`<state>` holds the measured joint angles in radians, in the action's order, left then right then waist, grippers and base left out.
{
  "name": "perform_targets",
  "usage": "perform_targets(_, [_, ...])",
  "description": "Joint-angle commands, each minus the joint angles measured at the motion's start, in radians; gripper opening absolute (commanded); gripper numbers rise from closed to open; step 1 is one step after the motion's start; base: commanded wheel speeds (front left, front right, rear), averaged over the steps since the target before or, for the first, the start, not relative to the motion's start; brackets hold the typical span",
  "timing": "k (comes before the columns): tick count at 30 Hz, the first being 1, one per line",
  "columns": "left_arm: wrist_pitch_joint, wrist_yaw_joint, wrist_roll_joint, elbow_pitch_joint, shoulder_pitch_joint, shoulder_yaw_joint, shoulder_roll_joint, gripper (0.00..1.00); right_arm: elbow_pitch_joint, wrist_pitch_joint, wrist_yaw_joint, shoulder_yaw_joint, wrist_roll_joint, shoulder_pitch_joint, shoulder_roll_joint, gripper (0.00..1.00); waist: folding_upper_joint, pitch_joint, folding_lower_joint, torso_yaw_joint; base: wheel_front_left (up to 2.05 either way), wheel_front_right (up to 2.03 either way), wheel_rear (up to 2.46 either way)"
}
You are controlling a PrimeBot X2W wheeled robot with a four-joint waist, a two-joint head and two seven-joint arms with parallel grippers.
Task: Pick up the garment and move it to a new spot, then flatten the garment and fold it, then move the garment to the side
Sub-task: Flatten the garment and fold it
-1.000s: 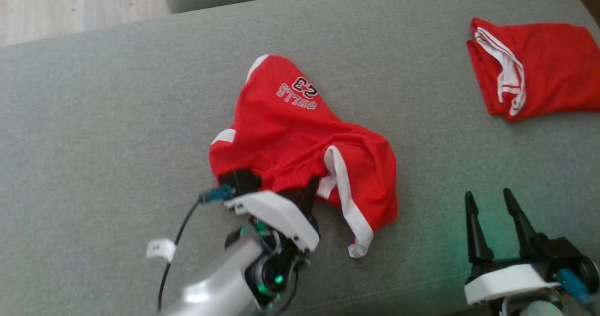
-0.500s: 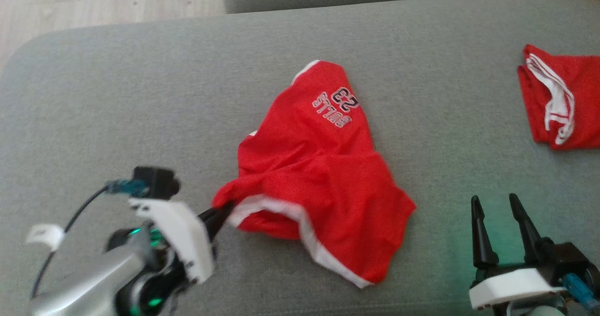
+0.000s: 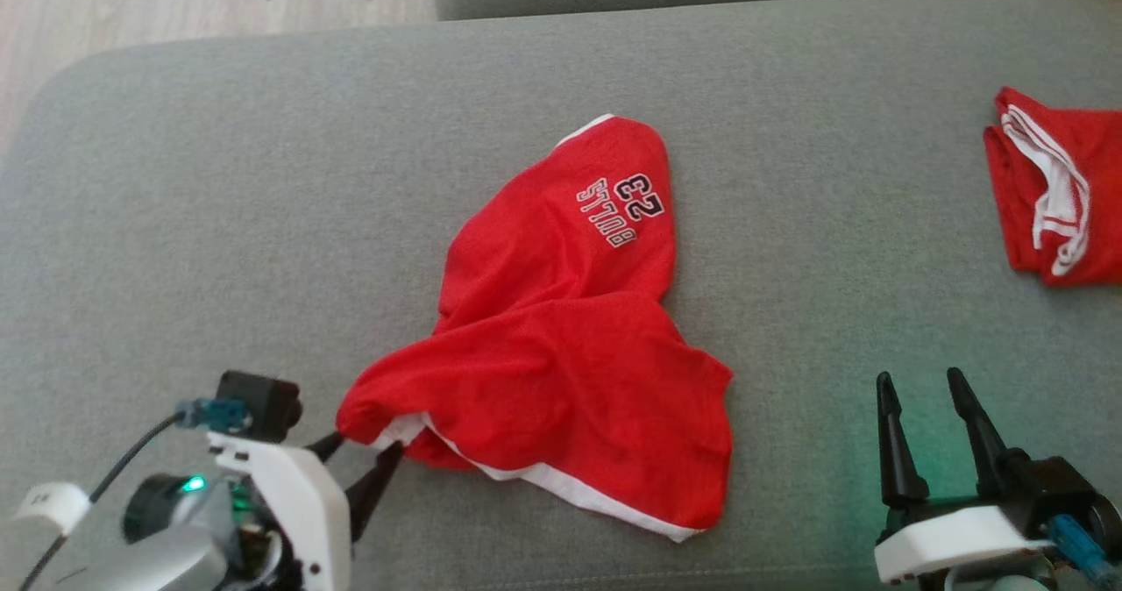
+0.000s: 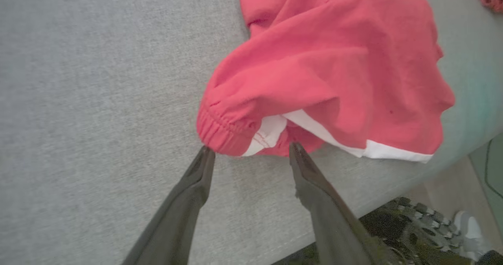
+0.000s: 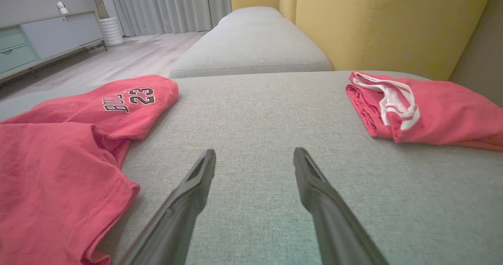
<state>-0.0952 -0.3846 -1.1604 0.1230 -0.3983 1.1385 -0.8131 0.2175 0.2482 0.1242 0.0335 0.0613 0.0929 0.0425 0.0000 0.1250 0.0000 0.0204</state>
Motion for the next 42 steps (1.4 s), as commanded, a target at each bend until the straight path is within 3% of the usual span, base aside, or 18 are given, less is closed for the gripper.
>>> perform_targets(1, [0.004,-0.009,0.014,0.026,-0.042,-0.044,-0.052,1.00,-0.026,0.014,0.007,-0.023,-0.004,-0.026,0.008,1.00,0.0000,0.002,0.0000,-0.005,0.00,0.00,0.00])
perform_targets(4, [0.005,-0.044,0.058,0.074,-0.061,-0.043,-0.080,1.00,-0.027,0.014,0.007,-0.018,-0.004,-0.026,0.008,1.00,0.0000,0.007,0.0000,-0.015,0.00,0.00,0.00])
perform_targets(8, [0.004,-0.087,0.112,0.162,-0.122,-0.047,-0.035,1.00,-0.028,0.014,0.007,-0.023,-0.006,-0.036,0.008,1.00,0.0000,0.023,0.0000,-0.029,0.00,0.00,0.00])
perform_targets(10, [-0.010,-0.113,0.169,0.180,-0.171,-0.030,0.004,1.00,-0.028,0.014,0.007,-0.031,-0.004,-0.042,0.008,1.00,0.0000,0.029,0.0000,-0.039,0.00,0.00,0.00])
perform_targets(11, [-0.022,-0.117,0.194,0.182,-0.210,-0.010,0.085,1.00,-0.028,0.014,0.007,-0.034,-0.002,-0.047,0.008,1.00,0.0000,0.038,0.0000,-0.046,0.00,0.00,0.00])
perform_targets(16, [-0.091,-0.068,0.281,0.035,-0.314,0.094,0.297,1.00,-0.024,0.014,0.007,-0.056,0.000,-0.069,0.008,1.00,0.0000,0.065,0.0000,-0.082,0.00,0.00,0.00])
perform_targets(18, [-0.115,-0.026,0.326,-0.111,-0.348,0.121,0.408,1.00,-0.022,0.014,0.007,-0.068,0.004,-0.082,0.008,1.00,0.0000,0.078,0.0000,-0.113,0.00,0.00,0.00])
perform_targets(24, [-0.178,0.085,0.382,-0.403,-0.361,0.138,0.526,1.00,-0.016,0.014,0.007,-0.076,0.016,-0.101,0.008,1.00,0.0000,0.105,0.0000,-0.172,0.00,0.00,0.00])
perform_targets(25, [-0.184,0.102,0.386,-0.441,-0.361,0.139,0.537,0.16,-0.015,0.014,0.007,-0.075,0.017,-0.103,0.008,1.00,0.0000,0.107,0.0000,-0.182,0.00,0.00,0.00])
perform_targets(26, [-0.185,0.115,0.384,-0.473,-0.359,0.139,0.548,0.00,-0.015,0.014,0.007,-0.075,0.019,-0.104,0.008,1.00,0.0000,0.110,0.0000,-0.190,0.00,0.00,0.00])
perform_targets(29, [-0.156,0.146,0.363,-0.543,-0.362,0.121,0.574,0.00,-0.013,0.014,0.007,-0.073,0.023,-0.106,0.008,1.00,0.0000,0.114,0.0000,-0.210,0.00,0.00,0.00])
perform_targets(42, [0.124,0.175,0.274,-0.810,-0.452,-0.074,0.719,0.00,-0.009,0.014,0.007,-0.090,0.026,-0.130,0.008,1.00,0.0000,0.135,0.0000,-0.258,0.00,0.00,0.00])
